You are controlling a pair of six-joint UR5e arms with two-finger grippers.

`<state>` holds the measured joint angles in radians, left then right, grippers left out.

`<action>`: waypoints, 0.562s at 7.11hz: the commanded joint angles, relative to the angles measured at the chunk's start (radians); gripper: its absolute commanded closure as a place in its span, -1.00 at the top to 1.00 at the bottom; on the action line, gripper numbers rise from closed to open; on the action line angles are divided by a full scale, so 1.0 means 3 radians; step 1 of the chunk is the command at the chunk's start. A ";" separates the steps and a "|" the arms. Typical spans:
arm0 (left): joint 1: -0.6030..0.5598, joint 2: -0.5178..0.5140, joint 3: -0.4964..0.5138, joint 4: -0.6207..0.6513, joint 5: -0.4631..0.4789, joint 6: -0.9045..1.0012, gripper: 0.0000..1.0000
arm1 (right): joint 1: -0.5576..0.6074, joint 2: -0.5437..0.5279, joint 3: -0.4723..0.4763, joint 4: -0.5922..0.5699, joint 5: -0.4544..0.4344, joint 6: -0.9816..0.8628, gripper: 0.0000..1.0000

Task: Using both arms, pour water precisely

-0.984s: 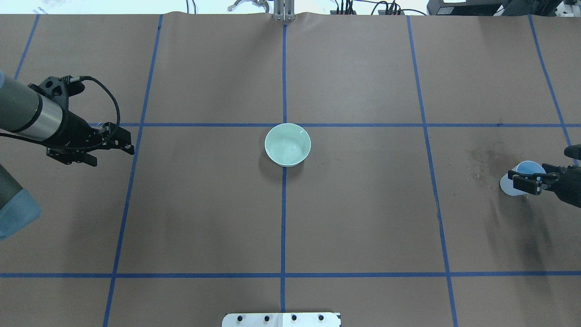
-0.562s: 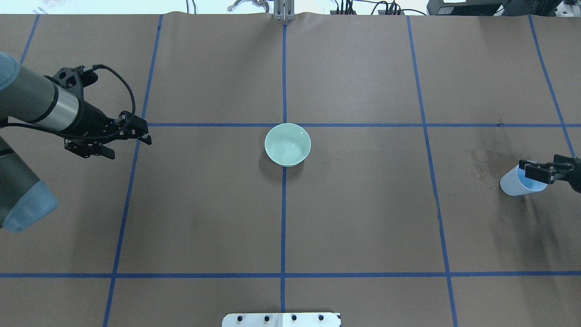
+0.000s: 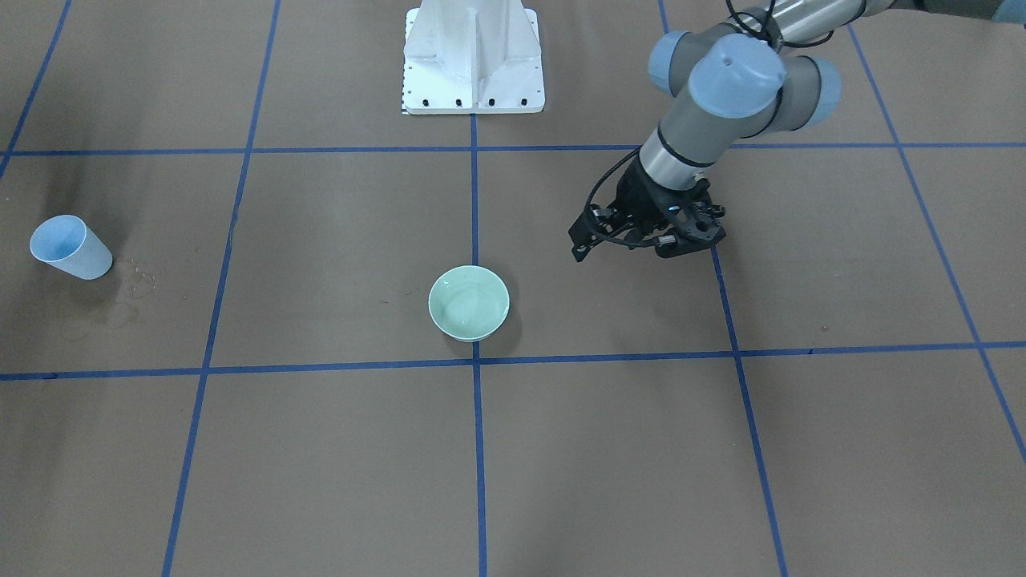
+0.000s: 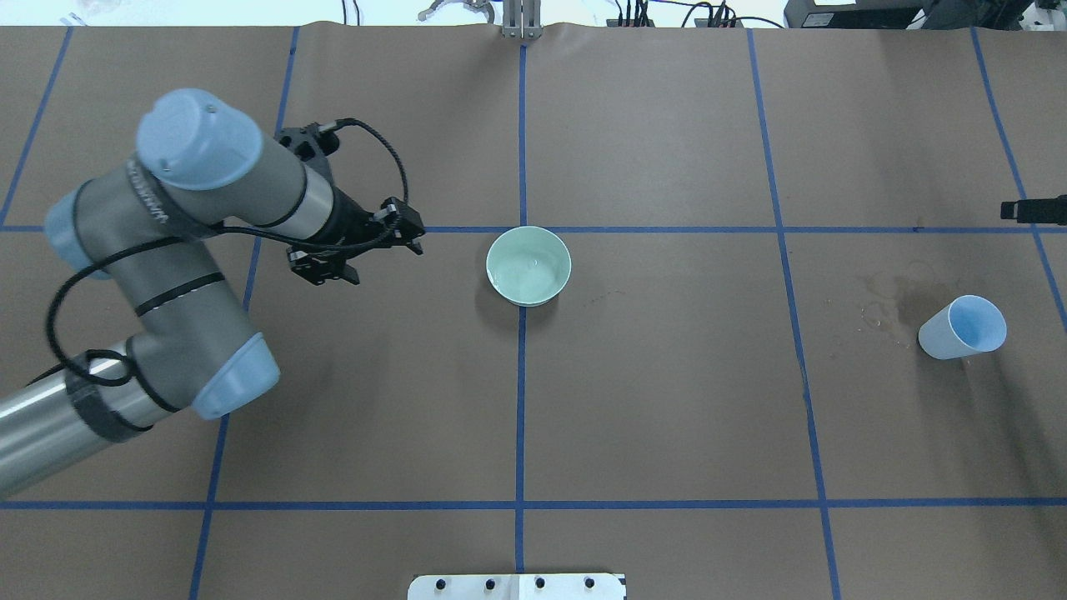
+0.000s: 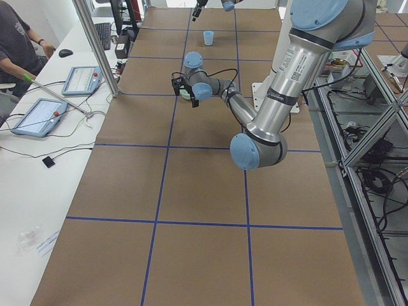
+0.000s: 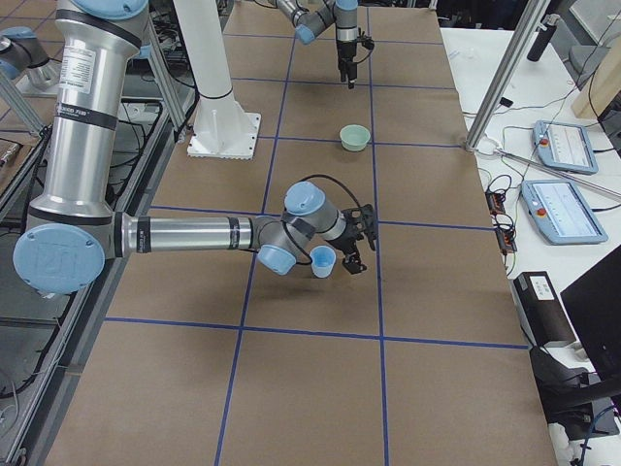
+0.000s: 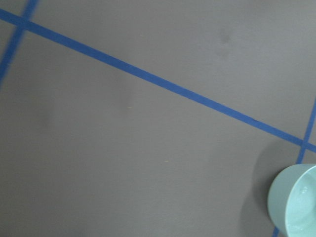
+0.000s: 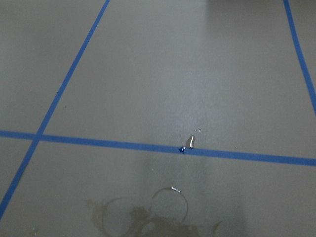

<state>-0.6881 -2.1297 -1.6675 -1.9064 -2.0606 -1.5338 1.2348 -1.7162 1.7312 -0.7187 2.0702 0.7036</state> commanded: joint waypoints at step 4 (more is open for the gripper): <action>0.0330 -0.0677 0.0898 -0.0068 0.0319 0.0362 0.95 | 0.0782 0.0449 0.0012 -0.1873 0.0948 -0.1919 0.98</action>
<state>-0.5988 -2.2933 -1.4560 -1.9236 -1.9723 -1.4359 1.4503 -1.5888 1.7336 -1.2108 2.3311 0.2266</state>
